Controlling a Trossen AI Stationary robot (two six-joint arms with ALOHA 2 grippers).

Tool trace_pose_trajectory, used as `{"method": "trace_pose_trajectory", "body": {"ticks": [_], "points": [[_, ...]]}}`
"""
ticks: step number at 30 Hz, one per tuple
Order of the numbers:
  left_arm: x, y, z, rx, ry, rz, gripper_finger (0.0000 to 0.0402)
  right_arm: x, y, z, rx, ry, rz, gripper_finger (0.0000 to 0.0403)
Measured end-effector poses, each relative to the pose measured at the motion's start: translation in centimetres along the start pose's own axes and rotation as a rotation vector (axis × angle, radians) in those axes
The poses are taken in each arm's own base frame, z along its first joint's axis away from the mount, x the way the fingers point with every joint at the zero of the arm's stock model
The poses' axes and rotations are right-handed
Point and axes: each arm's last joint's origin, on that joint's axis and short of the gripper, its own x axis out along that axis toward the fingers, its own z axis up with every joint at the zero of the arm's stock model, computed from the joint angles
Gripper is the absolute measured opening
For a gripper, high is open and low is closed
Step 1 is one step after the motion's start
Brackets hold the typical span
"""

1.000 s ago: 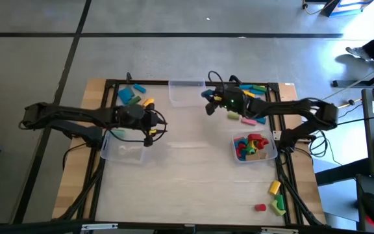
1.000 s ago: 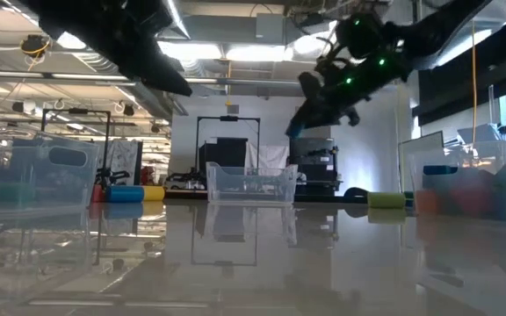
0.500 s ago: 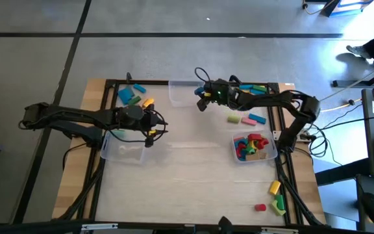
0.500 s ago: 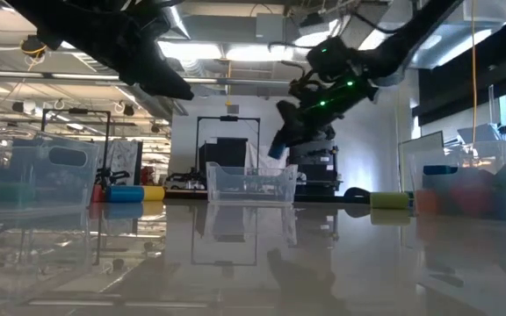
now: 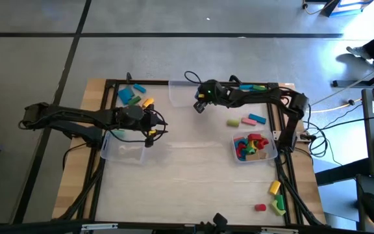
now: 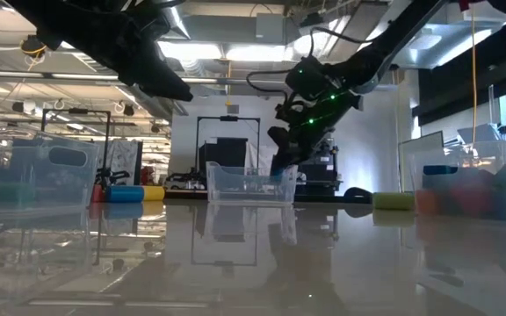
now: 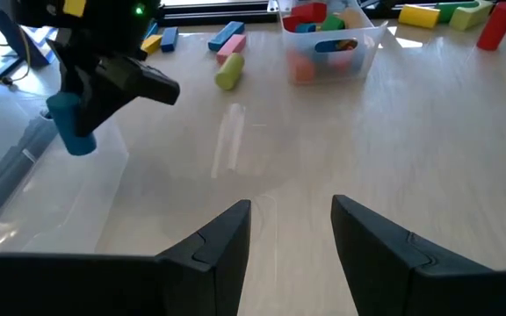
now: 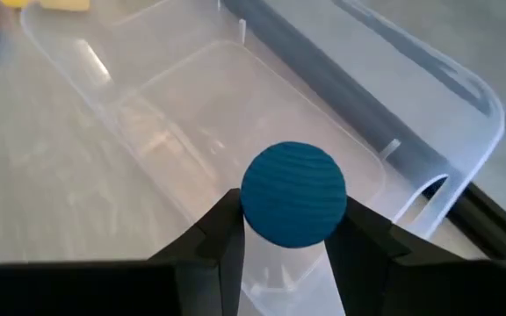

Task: Sort blocks by size
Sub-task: Put the blue cylindrical block into the top transparent bin, then put the light green cylindrical block into the top transparent bin

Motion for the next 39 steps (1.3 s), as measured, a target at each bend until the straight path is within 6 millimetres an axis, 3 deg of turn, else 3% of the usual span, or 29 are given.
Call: {"method": "trace_pose_trajectory", "body": {"ticks": [17,28,33,39], "points": [[0.0,0.0,0.0,0.003,0.000,0.000,0.0155,0.7,0.2,-0.5,0.003,0.018,0.001,0.0135],[0.0,0.0,0.0,0.002,0.000,0.000,0.0155,0.5,0.2,-0.1,-0.001,0.028,0.003,0.0224],[0.0,0.0,0.0,-0.001,0.000,0.000,0.0155,-2.2,1.1,2.6,-0.034,0.000,0.025,0.0233],[0.0,0.0,0.0,-0.007,0.001,-0.001,0.0155,-8.5,2.4,4.5,-0.109,0.100,0.064,0.0234]]}}
